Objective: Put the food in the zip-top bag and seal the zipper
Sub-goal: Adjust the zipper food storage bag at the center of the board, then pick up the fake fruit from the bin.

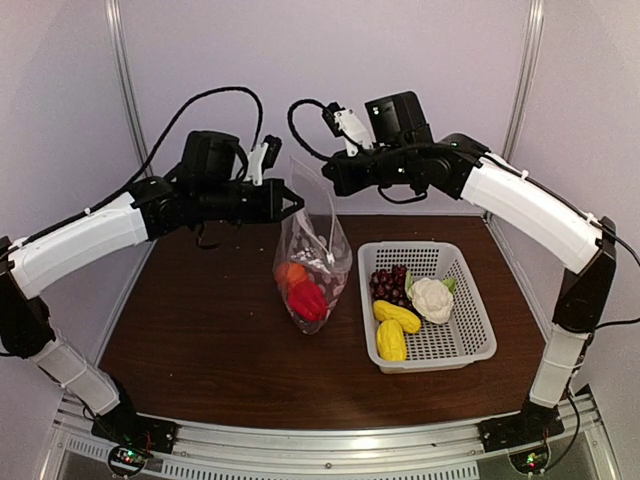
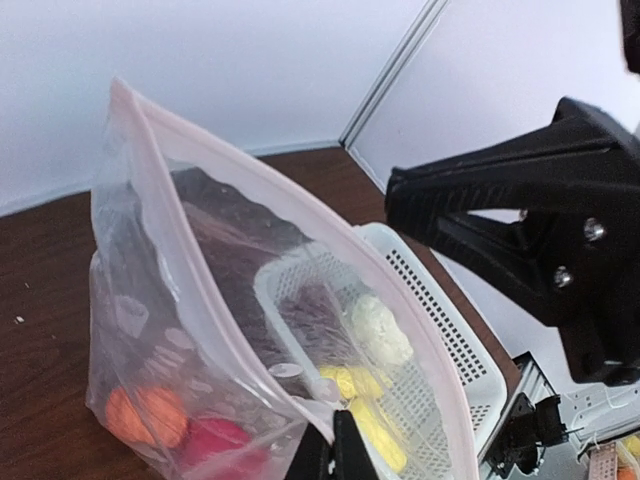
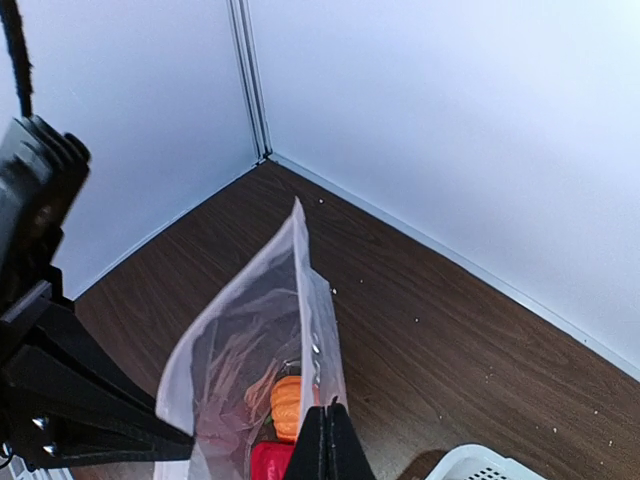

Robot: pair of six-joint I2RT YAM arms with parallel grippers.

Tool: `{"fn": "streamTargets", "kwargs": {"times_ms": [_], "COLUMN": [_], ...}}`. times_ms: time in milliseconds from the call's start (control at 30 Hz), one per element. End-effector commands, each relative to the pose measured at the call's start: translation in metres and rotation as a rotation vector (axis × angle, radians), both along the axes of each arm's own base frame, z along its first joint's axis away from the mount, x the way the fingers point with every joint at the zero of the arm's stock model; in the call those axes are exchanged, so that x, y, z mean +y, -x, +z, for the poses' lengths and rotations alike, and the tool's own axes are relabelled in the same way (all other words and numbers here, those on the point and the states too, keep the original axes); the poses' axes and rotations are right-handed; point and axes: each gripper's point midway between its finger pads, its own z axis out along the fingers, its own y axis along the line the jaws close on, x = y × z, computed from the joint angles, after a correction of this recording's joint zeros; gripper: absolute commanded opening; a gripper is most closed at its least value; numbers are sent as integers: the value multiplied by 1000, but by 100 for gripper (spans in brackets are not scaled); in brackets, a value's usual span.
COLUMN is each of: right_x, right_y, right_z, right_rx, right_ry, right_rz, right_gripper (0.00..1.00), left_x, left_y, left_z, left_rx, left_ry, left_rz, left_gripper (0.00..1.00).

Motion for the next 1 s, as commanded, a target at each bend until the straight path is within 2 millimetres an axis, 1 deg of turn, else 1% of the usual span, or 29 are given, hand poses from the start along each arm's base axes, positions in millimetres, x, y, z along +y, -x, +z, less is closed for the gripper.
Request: {"fn": "streamTargets", "kwargs": {"times_ms": [0, 67, 133, 167, 233, 267, 400, 467, 500, 533, 600, 633, 700, 733, 800, 867, 933, 967], "right_x": [-6, -6, -10, -13, -21, -26, -52, -65, -71, -78, -91, -97, -110, -115, -124, -133, -143, -147], "right_y": [2, 4, 6, 8, 12, 12, 14, 13, 13, 12, 11, 12, 14, 16, 24, 32, 44, 49], "right_z": [18, 18, 18, 19, 20, 20, 10, -2, -9, -16, -31, -38, -59, -66, -83, -100, -119, -128], "right_rx": [-51, -56, -68, -75, -102, -113, -142, -136, -131, -122, -100, -87, -57, -44, -7, 35, 81, 97], "right_ry": [15, 26, 40, 46, 80, 94, 145, 168, 179, 189, 203, 210, 239, 248, 272, 304, 346, 365], "right_rz": [-15, -5, -2, 1, 3, -5, -32, -33, -29, -27, -13, -3, 21, 36, 80, 117, 166, 181], "right_gripper": [1, 11, 17, 22, 27, 29, 45, 49, 51, 52, 55, 56, 59, 61, 65, 69, 73, 74], "left_x": [26, 32, 37, 39, 46, 50, 88, 105, 107, 104, 82, 69, 42, 32, 17, 5, -5, -12], "left_y": [1, 0, -2, -3, -1, -2, -9, -13, -13, -12, -5, 0, 13, 18, 25, 29, 31, 29], "left_z": [64, 64, 54, 50, 37, 36, 25, 24, 20, 17, -9, -24, -53, -67, -86, -93, -90, -85], "left_rx": [-205, -223, -219, -213, -186, -186, -118, -94, -84, -74, -7, 33, 120, 157, 211, 225, 201, 171], "left_ry": [16, -12, -62, -91, -185, -235, -478, -590, -637, -659, -655, -633, -563, -538, -494, -455, -411, -384], "left_rz": [72, 94, 105, 111, 107, 105, 155, 176, 160, 126, -7, -74, -210, -255, -322, -369, -418, -435], "left_gripper": [0, 0, 0, 0, 0, 0, 0, 0, 0, 0, 0, 0, 0, 0, 0, 0, 0, 0]}}
